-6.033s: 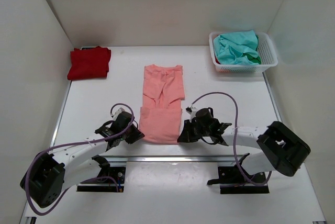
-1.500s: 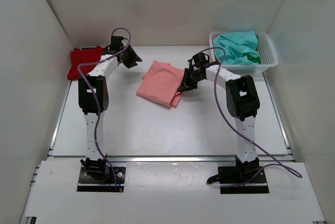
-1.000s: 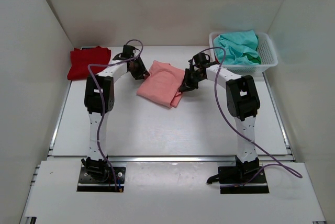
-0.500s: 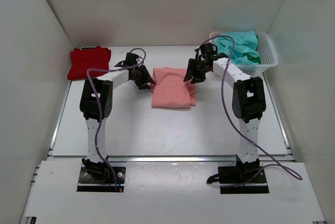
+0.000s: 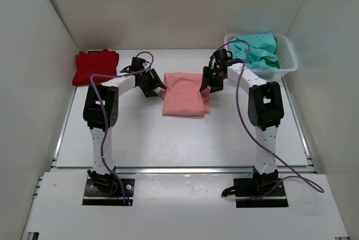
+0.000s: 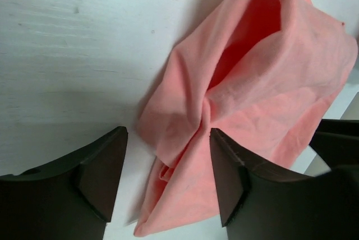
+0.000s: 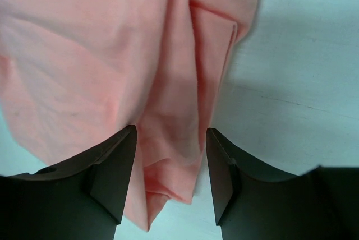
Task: Fold and stack the t-shirts
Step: Put the neatly folded tshirt into the corner of the board with the left arm
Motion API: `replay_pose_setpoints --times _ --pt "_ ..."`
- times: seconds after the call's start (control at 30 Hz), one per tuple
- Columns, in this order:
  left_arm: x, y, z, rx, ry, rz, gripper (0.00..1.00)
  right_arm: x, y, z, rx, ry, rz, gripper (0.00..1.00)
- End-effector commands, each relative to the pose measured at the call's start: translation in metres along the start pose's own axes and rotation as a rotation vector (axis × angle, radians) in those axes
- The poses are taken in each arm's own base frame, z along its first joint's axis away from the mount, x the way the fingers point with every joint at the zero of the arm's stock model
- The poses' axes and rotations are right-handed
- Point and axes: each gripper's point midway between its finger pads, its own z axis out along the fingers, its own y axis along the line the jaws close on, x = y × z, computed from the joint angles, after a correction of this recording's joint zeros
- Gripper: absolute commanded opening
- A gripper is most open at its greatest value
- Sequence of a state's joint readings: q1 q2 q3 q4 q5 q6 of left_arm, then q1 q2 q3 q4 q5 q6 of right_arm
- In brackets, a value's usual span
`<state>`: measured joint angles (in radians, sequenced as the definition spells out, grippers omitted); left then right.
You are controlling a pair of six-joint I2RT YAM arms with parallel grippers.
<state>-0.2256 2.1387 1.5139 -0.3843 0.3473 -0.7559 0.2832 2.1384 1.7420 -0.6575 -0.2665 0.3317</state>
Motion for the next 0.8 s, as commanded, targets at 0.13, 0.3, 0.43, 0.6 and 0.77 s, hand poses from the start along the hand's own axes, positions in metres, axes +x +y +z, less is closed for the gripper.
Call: replay_pose_setpoints --times 0.13,0.3,0.43,0.6,0.77 --pt "-0.001 -0.018 0.0 0.043 -0.024 0.074 0.78 0.001 -0.012 0.006 0.071 0.003 -0.019 0.5" --pt "0.008 -0.02 0.007 0.02 -0.013 0.13 0.83 0.003 -0.014 0.01 0.085 0.01 -0.022 0.5" --pt "0.02 -0.023 0.02 -0.032 -0.012 0.183 0.82 0.003 -0.021 0.009 0.097 0.011 0.021 0.51" --pt "0.04 -0.022 0.043 -0.104 0.014 0.261 0.79 -0.002 -0.023 -0.008 0.114 -0.026 0.039 0.5" --pt "0.054 -0.013 0.055 -0.209 0.028 0.292 0.72 -0.011 -0.032 -0.038 0.104 -0.1 0.095 0.5"
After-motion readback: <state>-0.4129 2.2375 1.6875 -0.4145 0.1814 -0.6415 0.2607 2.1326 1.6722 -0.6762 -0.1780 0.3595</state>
